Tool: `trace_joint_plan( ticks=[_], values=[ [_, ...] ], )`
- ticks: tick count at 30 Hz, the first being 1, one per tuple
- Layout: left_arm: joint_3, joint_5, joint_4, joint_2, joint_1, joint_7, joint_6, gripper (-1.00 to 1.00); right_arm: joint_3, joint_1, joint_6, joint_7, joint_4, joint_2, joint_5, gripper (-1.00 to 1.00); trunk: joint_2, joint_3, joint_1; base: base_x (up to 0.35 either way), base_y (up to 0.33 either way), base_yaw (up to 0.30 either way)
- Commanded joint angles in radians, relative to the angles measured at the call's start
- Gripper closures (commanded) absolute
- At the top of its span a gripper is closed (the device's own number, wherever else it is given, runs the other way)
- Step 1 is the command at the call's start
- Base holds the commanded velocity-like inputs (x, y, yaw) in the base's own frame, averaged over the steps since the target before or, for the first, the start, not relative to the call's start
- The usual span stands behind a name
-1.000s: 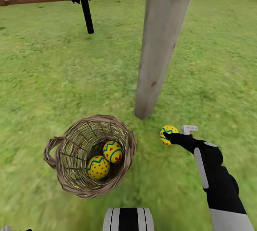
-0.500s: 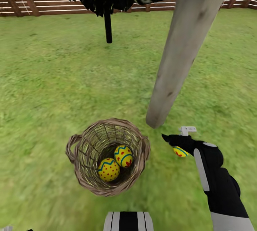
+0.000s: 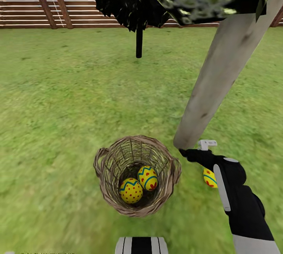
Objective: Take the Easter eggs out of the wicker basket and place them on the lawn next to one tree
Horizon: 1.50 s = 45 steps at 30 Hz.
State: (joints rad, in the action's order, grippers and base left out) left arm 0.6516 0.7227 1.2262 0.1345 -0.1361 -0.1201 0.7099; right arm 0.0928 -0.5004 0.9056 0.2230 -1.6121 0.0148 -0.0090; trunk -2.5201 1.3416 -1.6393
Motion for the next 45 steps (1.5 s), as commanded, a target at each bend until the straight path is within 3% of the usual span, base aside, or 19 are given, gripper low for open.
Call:
trace_joint_plan(
  ticks=[1, 10, 16, 23, 28, 31, 36, 39, 43, 45],
  values=[
    [0.001, -0.001, -0.008, 0.000, 0.002, -0.004, -0.004, -1.00, -0.001, -0.003, 0.002, 0.016, -0.002, -0.001, -0.017, -1.00, 0.000, -0.004, 0.001, 0.000, 0.000, 0.264],
    [-0.002, 0.001, -0.028, -0.005, 0.007, -0.004, -0.021, -1.00, -0.029, 0.005, -0.004, 0.013, -0.002, -0.002, -0.016, -1.00, 0.002, -0.044, 0.005, 0.000, 0.000, 0.264],
    [-0.003, 0.001, -0.028, -0.007, 0.008, -0.004, -0.022, -1.00, -0.100, 0.008, -0.005, 0.008, -0.002, -0.009, -0.014, -1.00, 0.004, -0.071, 0.007, 0.000, 0.000, 0.264],
    [-0.003, 0.001, -0.037, -0.007, 0.010, -0.004, -0.024, -1.00, -0.129, 0.006, 0.027, 0.005, 0.009, -0.016, -0.001, -1.00, 0.005, -0.100, 0.010, 0.000, 0.000, 0.270],
    [-0.003, 0.001, -0.042, -0.008, 0.010, -0.004, -0.024, -1.00, -0.191, -0.001, 0.046, -0.101, 0.162, -0.021, 0.063, -1.00, 0.006, -0.119, 0.013, 0.000, 0.000, 0.276],
    [-0.003, 0.001, -0.042, -0.007, 0.010, -0.006, -0.024, -1.00, -0.196, -0.008, 0.047, -0.140, 0.263, -0.029, 0.070, -1.00, 0.007, -0.131, 0.014, 0.000, 0.000, 0.276],
    [-0.003, 0.001, -0.042, -0.007, 0.010, -0.007, -0.024, -1.00, -0.193, -0.016, 0.047, -0.151, 0.371, -0.039, 0.067, -1.00, 0.008, -0.150, 0.016, 0.000, 0.000, 0.160],
    [-0.009, 0.002, -0.029, -0.007, 0.010, -0.015, -0.019, -1.00, -0.189, -0.058, 0.044, -0.151, 0.465, -0.040, 0.063, -1.00, 0.008, -0.150, 0.016, 0.000, 0.000, 0.026],
    [-0.022, 0.004, 0.093, 0.004, 0.012, -0.019, 0.076, -1.00, -0.188, -0.131, 0.026, -0.151, 0.604, -0.042, 0.059, -1.00, 0.008, -0.150, 0.016, 0.000, 0.000, 0.006],
    [-0.024, 0.003, 0.161, 0.029, 0.070, -0.008, 0.156, -1.00, -0.188, -0.164, 0.013, -0.151, 0.664, -0.043, 0.059, -1.00, 0.008, -0.150, 0.016, 0.000, 0.000, 0.001]
  ],
)
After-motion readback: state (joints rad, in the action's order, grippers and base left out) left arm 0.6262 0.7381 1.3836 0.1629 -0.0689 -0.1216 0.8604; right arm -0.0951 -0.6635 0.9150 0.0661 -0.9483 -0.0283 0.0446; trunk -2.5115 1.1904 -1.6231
